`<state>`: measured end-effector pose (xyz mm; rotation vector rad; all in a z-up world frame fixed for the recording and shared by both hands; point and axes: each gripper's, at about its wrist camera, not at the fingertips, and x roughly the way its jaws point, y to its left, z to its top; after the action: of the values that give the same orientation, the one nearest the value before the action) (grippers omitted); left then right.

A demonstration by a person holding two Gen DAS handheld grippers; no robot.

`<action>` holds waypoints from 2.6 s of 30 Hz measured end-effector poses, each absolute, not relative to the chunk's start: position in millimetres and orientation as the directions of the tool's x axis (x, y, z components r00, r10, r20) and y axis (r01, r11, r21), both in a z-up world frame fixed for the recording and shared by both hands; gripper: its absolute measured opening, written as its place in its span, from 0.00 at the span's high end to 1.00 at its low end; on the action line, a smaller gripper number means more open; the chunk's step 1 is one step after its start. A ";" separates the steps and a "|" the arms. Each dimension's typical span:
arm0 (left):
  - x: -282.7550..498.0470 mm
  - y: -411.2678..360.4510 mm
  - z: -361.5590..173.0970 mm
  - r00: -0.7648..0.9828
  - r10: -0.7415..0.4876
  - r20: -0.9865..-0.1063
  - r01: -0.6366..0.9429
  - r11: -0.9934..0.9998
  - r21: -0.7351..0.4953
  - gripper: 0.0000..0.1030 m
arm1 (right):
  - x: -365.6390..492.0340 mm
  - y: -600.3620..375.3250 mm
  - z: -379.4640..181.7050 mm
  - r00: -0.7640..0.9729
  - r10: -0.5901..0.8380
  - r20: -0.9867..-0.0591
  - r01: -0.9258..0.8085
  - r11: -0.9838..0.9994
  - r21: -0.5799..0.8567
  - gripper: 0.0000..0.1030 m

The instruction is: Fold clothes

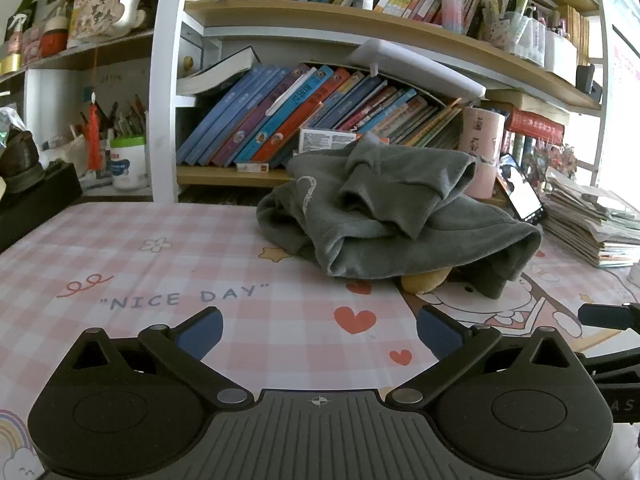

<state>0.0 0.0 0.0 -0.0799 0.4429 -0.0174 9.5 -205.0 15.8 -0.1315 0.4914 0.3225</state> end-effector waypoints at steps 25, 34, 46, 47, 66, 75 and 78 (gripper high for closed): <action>0.1 1.1 0.8 0.903 -0.039 -0.427 0.003 0.996 -0.084 0.00 | 10.7 -205.0 15.8 0.830 0.273 -0.486 -0.336 0.941 -0.044 0.11; -0.3 0.4 1.4 0.903 -0.040 -0.427 0.006 0.997 -0.083 0.00 | 11.1 -204.9 15.8 0.827 0.273 -0.491 -0.336 0.941 -0.043 0.11; 0.0 0.2 0.9 0.903 -0.039 -0.428 0.004 0.997 -0.082 0.00 | 11.5 -204.8 15.6 0.825 0.275 -0.495 -0.338 0.940 -0.042 0.11; 0.0 0.5 1.0 0.903 -0.039 -0.428 0.005 0.997 -0.082 0.00 | 11.5 -204.7 15.6 0.825 0.274 -0.495 -0.338 0.940 -0.042 0.11; 0.2 -0.2 1.1 0.902 -0.044 -0.429 0.011 0.997 -0.080 0.00 | 11.3 -204.7 15.7 0.826 0.275 -0.492 -0.337 0.940 -0.041 0.11; -0.9 -1.5 2.0 0.905 -0.050 -0.423 0.020 0.997 -0.076 0.00 | 11.3 -204.6 15.7 0.826 0.275 -0.492 -0.337 0.940 -0.041 0.11; -0.4 -1.6 1.7 0.904 -0.049 -0.425 0.018 0.997 -0.078 0.00 | 11.2 -204.6 15.7 0.826 0.275 -0.492 -0.338 0.940 -0.040 0.11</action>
<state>-0.4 -1.6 1.7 -0.0728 0.4412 -0.0346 11.2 -204.6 15.7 -0.1278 0.5028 0.3264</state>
